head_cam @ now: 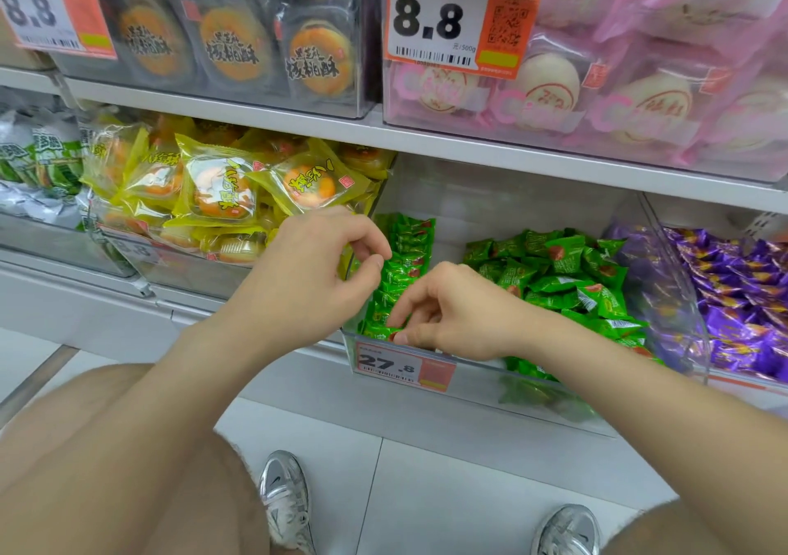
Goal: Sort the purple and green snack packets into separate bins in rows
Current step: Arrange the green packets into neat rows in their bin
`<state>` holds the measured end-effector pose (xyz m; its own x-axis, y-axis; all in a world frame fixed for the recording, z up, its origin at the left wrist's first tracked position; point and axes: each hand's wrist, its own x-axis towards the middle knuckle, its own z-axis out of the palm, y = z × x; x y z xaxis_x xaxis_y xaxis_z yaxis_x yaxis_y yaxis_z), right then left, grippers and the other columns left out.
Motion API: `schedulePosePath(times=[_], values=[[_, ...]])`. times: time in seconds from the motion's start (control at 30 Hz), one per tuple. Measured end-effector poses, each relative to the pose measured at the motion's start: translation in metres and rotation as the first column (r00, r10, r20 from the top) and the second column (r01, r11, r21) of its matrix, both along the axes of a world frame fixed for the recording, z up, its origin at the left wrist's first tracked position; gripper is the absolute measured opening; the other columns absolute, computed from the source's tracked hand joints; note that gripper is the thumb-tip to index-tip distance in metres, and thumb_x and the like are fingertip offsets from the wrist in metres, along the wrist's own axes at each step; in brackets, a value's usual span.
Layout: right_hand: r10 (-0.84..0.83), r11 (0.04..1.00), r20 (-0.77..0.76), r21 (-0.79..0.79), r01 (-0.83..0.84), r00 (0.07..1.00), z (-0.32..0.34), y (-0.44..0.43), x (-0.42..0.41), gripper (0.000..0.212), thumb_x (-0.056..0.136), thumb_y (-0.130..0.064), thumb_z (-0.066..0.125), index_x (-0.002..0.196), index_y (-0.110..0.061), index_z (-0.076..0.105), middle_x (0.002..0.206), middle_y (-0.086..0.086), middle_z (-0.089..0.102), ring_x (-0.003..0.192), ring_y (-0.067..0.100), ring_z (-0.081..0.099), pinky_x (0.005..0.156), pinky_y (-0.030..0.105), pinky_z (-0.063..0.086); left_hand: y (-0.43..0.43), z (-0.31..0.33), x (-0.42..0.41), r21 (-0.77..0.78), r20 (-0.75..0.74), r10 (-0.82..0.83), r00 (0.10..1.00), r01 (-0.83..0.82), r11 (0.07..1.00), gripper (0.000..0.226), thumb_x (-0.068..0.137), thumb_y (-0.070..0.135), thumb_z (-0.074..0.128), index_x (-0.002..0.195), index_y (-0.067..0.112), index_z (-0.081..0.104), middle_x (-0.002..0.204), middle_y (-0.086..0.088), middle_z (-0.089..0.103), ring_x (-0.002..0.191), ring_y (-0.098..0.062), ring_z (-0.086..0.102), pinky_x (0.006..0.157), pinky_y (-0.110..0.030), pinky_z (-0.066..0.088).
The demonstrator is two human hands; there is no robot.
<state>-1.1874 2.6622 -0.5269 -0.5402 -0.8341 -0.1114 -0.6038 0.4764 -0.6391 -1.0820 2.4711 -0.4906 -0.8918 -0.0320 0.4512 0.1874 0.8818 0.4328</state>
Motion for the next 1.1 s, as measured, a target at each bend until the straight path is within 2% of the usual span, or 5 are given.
schedulePosePath(times=[0.23, 0.4, 0.63, 0.83, 1.1], values=[[0.088, 0.99, -0.039, 0.109, -0.084, 0.995, -0.001, -0.013, -0.002, 0.01, 0.092, -0.033, 0.078, 0.096, -0.027, 0.085, 0.077, -0.013, 0.078, 0.074, 0.002, 0.07, 0.071, 0.021, 0.056, 0.001, 0.001, -0.002, 0.012, 0.018, 0.006, 1.0, -0.006, 1.0, 0.013, 0.09, 0.018, 0.074, 0.093, 0.029, 0.077, 0.078, 0.021, 0.058, 0.082, 0.013, 0.052, 0.072, -0.003, 0.032], [-0.17, 0.974, 0.111, 0.166, 0.151, 0.979, 0.001, -0.023, -0.001, 0.019, 0.077, -0.036, 0.088, 0.075, -0.018, 0.082, 0.066, -0.004, 0.076, 0.055, 0.009, 0.065, 0.058, 0.026, 0.056, 0.002, 0.0, -0.003, 0.013, 0.029, 0.0, 1.0, -0.001, 1.0, 0.013, 0.091, 0.019, 0.073, 0.094, 0.03, 0.078, 0.081, 0.018, 0.062, 0.081, 0.016, 0.05, 0.071, -0.002, 0.032], [-0.405, 0.888, 0.25, 0.338, 0.312, 0.88, 0.011, -0.029, 0.002, 0.052, 0.066, -0.047, 0.096, 0.091, -0.004, 0.08, 0.072, 0.004, 0.079, 0.072, 0.017, 0.079, 0.062, 0.029, 0.063, 0.004, 0.0, -0.006, 0.019, 0.037, -0.006, 0.999, 0.005, 1.0, 0.012, 0.091, 0.02, 0.072, 0.095, 0.03, 0.078, 0.082, 0.016, 0.065, 0.082, 0.015, 0.05, 0.072, -0.002, 0.031], [-0.414, 0.901, 0.266, 0.259, 0.349, 0.871, 0.005, -0.03, 0.009, 0.016, 0.07, -0.021, 0.095, 0.079, -0.016, 0.083, 0.071, 0.005, 0.078, 0.061, 0.016, 0.074, 0.059, 0.029, 0.061, 0.005, 0.0, -0.006, 0.008, 0.043, -0.006, 0.999, 0.006, 1.0, 0.012, 0.091, 0.02, 0.071, 0.095, 0.03, 0.078, 0.081, 0.017, 0.066, 0.084, 0.011, 0.053, 0.071, -0.004, 0.033], [-0.185, 0.967, 0.025, 0.182, 0.177, 0.982, 0.004, -0.025, 0.005, 0.008, 0.076, -0.022, 0.09, 0.076, -0.019, 0.083, 0.062, -0.003, 0.074, 0.058, 0.012, 0.072, 0.054, 0.029, 0.06, 0.004, 0.001, -0.005, 0.01, 0.055, -0.008, 0.998, 0.007, 1.0, 0.012, 0.093, 0.022, 0.07, 0.096, 0.031, 0.078, 0.082, 0.017, 0.066, 0.086, 0.01, 0.054, 0.071, -0.004, 0.033]])
